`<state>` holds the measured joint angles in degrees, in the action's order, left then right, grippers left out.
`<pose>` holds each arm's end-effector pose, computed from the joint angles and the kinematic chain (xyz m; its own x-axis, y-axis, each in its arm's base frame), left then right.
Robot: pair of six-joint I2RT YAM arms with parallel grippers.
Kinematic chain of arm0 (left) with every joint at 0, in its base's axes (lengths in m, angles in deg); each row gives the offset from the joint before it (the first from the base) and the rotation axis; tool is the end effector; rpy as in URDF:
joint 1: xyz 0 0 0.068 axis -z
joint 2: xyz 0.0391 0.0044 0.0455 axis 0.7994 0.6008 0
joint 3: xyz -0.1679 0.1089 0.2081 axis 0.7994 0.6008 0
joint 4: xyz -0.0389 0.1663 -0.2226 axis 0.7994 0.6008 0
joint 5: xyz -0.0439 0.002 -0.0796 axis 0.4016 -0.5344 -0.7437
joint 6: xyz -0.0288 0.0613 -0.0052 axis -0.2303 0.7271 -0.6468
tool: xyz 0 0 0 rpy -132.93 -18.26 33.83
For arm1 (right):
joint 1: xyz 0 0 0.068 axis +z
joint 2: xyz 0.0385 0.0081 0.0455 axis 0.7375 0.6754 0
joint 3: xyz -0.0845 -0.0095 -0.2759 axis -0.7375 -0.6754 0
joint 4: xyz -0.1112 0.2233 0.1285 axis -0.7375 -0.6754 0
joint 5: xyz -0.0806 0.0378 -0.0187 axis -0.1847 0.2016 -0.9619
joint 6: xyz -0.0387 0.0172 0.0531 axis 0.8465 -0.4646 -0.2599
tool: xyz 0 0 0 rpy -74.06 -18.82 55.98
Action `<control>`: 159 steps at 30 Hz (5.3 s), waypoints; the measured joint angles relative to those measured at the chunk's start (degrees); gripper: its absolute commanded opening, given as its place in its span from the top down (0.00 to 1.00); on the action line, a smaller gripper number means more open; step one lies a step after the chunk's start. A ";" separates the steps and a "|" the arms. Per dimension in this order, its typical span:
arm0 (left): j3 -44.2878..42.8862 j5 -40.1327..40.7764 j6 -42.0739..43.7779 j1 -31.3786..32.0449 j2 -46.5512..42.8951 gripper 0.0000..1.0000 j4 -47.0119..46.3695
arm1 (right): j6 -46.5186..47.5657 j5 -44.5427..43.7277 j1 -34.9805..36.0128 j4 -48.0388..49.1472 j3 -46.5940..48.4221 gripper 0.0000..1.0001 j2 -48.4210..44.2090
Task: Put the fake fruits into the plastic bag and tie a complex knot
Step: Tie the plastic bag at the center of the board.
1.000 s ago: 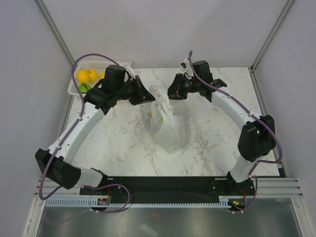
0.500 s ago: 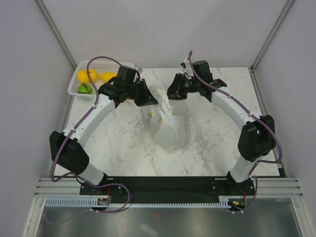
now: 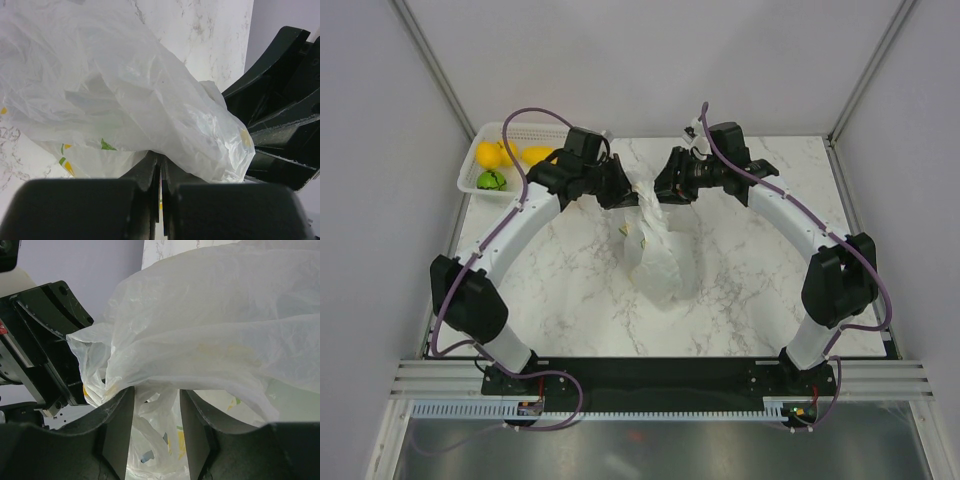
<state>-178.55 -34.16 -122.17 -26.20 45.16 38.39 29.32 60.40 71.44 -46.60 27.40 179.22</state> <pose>0.3449 -0.1952 0.3472 -0.8850 -0.2807 -0.3716 0.0458 0.7416 -0.6693 0.3808 0.2092 0.3256 -0.9398 0.1671 -0.2981 -0.1876 0.4767 0.8588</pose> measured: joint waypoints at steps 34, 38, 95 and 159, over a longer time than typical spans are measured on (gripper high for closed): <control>1.66 0.42 -2.38 1.70 1.25 0.98 -6.93 | -1.33 -1.36 -0.42 0.50 0.61 1.00 0.68; 1.66 0.50 -2.27 1.70 0.76 0.98 -6.45 | -0.74 -2.19 -0.59 0.00 0.68 1.00 0.68; 14.64 -14.78 -0.48 0.17 -9.88 0.84 -1.03 | 0.96 -7.96 -1.97 -3.76 3.80 1.00 0.48; 18.21 -11.06 -17.66 5.62 -9.09 0.73 -27.10 | -0.55 -9.22 -2.03 -3.37 1.86 1.00 -0.42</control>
<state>-160.35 -45.22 -139.83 -20.59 36.07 11.29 28.77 51.17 69.41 -49.96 29.26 178.80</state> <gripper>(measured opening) 0.241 0.010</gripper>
